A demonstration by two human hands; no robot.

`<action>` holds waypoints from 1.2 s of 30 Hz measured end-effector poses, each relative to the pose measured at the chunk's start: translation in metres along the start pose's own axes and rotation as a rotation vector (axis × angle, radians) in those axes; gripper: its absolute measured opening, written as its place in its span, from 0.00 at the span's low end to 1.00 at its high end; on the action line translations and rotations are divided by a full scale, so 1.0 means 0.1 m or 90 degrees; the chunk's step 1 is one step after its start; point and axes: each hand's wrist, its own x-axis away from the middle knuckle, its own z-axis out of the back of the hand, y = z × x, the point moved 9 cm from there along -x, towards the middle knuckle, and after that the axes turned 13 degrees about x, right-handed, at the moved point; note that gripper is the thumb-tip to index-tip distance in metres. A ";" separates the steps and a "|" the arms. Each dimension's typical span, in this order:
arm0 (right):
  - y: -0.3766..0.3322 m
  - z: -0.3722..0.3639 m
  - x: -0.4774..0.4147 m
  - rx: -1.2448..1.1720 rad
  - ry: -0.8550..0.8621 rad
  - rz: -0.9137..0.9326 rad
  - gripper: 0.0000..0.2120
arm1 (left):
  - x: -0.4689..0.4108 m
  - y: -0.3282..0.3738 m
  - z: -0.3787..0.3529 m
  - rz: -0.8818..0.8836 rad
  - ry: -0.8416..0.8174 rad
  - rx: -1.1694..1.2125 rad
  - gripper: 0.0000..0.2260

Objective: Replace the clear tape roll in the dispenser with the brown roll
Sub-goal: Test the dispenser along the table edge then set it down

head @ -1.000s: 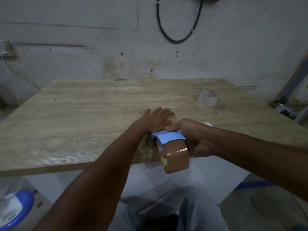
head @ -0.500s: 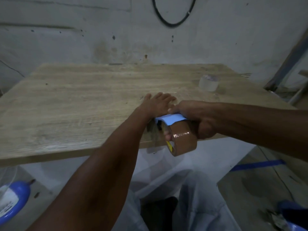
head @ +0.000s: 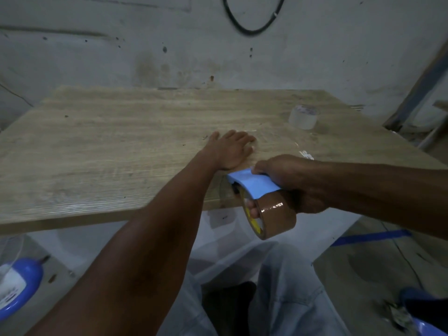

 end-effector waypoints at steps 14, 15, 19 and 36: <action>0.45 -0.10 -0.04 -0.144 0.023 -0.187 0.23 | 0.22 0.32 -0.07 0.069 -0.017 0.095 0.31; 0.45 -0.11 -0.05 -0.149 0.026 -0.187 0.23 | 0.22 0.32 -0.09 0.070 -0.033 0.078 0.30; 0.44 -0.06 -0.08 -0.150 0.056 -0.170 0.20 | 0.20 0.33 -0.13 0.078 -0.074 0.024 0.30; 0.71 -0.18 0.10 -0.175 0.086 -0.131 0.18 | 0.28 0.36 -0.09 0.113 -0.052 0.017 0.29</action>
